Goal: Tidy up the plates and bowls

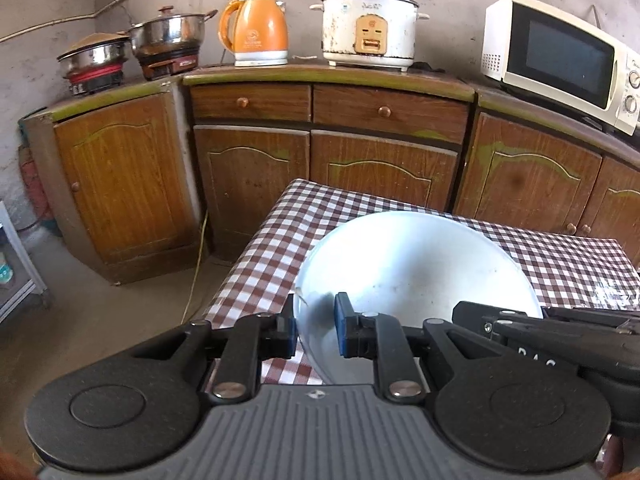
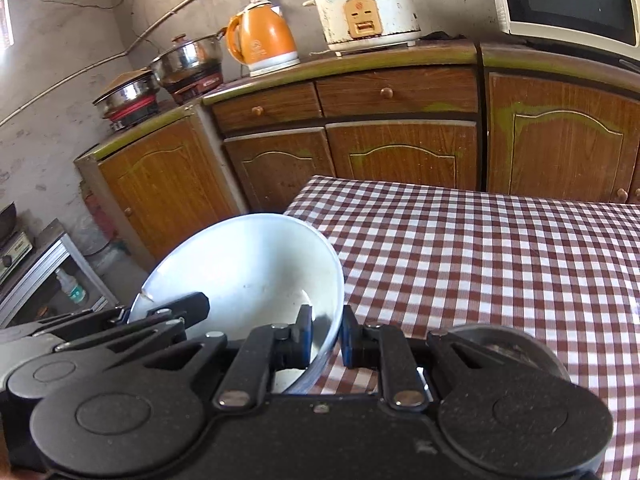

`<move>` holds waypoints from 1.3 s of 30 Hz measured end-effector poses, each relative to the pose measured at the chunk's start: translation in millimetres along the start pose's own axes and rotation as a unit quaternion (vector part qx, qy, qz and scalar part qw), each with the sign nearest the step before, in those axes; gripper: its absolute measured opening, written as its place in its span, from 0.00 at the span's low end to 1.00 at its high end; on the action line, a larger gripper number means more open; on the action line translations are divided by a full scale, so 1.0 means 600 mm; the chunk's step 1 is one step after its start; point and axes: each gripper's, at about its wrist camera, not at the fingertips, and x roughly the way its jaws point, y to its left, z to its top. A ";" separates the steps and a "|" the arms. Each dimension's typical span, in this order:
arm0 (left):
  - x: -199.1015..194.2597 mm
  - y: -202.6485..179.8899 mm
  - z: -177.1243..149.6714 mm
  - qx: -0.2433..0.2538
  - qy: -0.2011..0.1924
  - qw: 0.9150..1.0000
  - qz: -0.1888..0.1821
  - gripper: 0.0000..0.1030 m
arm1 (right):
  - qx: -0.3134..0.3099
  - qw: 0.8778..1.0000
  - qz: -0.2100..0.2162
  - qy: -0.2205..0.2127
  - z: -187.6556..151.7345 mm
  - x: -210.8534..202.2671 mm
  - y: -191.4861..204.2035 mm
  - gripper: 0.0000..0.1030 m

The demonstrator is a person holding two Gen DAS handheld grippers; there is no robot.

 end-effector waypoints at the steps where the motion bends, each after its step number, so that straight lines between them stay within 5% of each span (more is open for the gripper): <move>1: -0.009 0.003 -0.004 -0.001 -0.003 1.000 0.003 0.19 | -0.002 1.000 0.002 -0.001 -0.004 -0.006 0.005 0.19; 39: -0.103 0.016 -0.082 -0.009 -0.020 1.000 0.017 0.21 | -0.022 0.999 0.018 -0.024 -0.064 -0.100 0.049 0.19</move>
